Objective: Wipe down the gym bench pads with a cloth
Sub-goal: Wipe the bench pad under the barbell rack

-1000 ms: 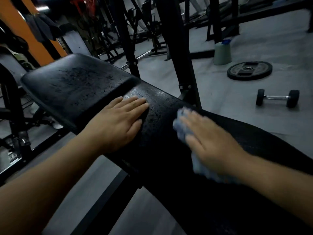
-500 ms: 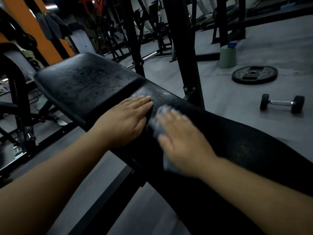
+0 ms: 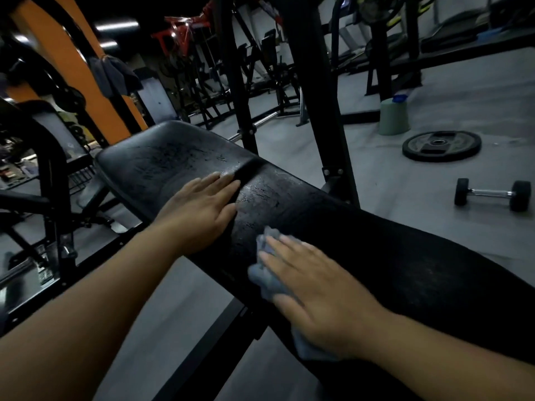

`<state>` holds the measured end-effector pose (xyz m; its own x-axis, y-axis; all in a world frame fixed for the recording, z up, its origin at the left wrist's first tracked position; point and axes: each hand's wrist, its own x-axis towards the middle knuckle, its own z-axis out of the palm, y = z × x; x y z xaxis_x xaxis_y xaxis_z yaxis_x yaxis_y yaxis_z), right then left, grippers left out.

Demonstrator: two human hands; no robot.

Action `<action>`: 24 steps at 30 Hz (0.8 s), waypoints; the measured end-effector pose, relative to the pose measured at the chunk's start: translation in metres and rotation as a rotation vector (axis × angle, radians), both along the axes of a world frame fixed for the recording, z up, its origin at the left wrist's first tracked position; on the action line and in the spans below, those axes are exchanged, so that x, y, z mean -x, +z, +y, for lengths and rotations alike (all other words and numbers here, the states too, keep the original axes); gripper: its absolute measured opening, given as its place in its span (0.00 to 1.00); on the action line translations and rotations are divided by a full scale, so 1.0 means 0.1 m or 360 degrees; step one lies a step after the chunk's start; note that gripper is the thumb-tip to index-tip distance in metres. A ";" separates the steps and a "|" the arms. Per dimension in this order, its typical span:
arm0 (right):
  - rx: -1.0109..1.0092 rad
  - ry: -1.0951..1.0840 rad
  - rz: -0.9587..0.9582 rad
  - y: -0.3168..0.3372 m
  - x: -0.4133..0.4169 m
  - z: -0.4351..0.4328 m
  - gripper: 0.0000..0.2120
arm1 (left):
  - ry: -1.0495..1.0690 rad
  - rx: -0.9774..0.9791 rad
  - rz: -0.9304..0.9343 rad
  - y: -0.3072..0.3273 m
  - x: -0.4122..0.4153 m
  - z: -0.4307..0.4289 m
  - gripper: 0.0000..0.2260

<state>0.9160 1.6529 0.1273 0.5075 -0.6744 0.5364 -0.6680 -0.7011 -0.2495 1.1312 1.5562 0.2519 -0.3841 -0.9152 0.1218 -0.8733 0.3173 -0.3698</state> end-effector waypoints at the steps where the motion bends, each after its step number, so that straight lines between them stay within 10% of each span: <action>1: 0.0037 0.0021 -0.0033 -0.04 0.13 -0.08 0.31 | -0.0014 0.0013 0.0009 -0.01 -0.04 0.00 0.38; 7: -0.0321 -0.0640 -0.0340 0.39 -0.14 -1.11 0.28 | -0.0052 0.0073 0.0098 -0.04 -0.01 0.02 0.36; 12: 0.0030 0.0145 0.0042 0.09 -0.03 -0.36 0.29 | 0.0071 0.0146 0.0166 0.01 -0.13 0.03 0.33; 18: -0.0336 -0.0563 -0.0261 0.45 -0.17 -1.28 0.29 | 0.0091 0.0244 0.0248 -0.04 -0.13 0.04 0.32; 24: 0.0089 0.0198 0.0054 0.24 -0.08 -0.69 0.30 | 0.0075 0.0280 0.0281 -0.05 -0.13 0.06 0.36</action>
<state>0.9244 1.5840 0.1510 0.6036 -0.5745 0.5528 -0.5823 -0.7913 -0.1864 1.1440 1.5623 0.2470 -0.3004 -0.8904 0.3420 -0.9415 0.2193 -0.2560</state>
